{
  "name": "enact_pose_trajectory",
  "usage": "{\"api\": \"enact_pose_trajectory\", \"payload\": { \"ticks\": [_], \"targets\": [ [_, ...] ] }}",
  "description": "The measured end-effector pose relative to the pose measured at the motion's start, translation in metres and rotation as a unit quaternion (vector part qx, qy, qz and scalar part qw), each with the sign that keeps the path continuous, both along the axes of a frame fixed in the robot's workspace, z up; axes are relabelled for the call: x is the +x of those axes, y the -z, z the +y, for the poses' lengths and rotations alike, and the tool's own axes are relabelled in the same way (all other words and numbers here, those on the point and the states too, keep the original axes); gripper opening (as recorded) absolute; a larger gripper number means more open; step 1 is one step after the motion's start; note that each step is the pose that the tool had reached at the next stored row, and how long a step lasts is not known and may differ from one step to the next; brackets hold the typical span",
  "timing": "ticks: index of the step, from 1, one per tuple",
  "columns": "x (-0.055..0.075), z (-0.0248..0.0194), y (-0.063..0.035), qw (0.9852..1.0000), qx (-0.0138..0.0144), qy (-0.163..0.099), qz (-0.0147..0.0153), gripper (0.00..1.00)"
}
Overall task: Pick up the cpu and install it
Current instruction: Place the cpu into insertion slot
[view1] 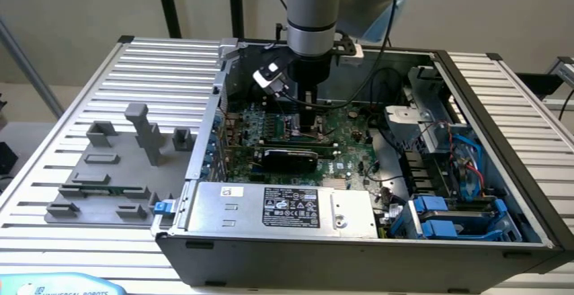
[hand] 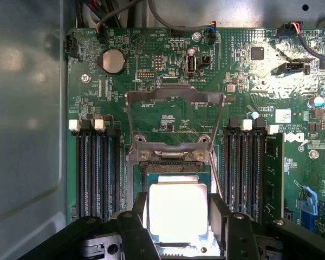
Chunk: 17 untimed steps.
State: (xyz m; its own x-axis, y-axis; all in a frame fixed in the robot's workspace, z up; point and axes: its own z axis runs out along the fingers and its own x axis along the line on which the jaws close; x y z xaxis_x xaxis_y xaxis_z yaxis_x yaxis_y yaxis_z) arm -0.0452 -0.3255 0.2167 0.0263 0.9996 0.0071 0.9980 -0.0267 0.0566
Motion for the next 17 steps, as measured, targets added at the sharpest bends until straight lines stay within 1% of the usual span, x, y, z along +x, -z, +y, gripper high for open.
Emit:
{"api": "enact_pose_trajectory", "payload": {
  "ticks": [2, 8, 12, 17],
  "targets": [
    [0.001, 0.0011, 0.0017, 1.0000, 0.0000, 0.001, 0.0007, 0.55],
    [0.002, 0.0026, 0.0092, 1.0000, -0.0007, 0.003, 0.0057, 0.55],
    [0.004, 0.0043, 0.0120, 0.9999, -0.0008, 0.004, 0.0093, 0.55],
    [0.005, 0.0046, 0.0133, 0.9999, -0.0012, 0.004, 0.0109, 0.55]
  ]
}}
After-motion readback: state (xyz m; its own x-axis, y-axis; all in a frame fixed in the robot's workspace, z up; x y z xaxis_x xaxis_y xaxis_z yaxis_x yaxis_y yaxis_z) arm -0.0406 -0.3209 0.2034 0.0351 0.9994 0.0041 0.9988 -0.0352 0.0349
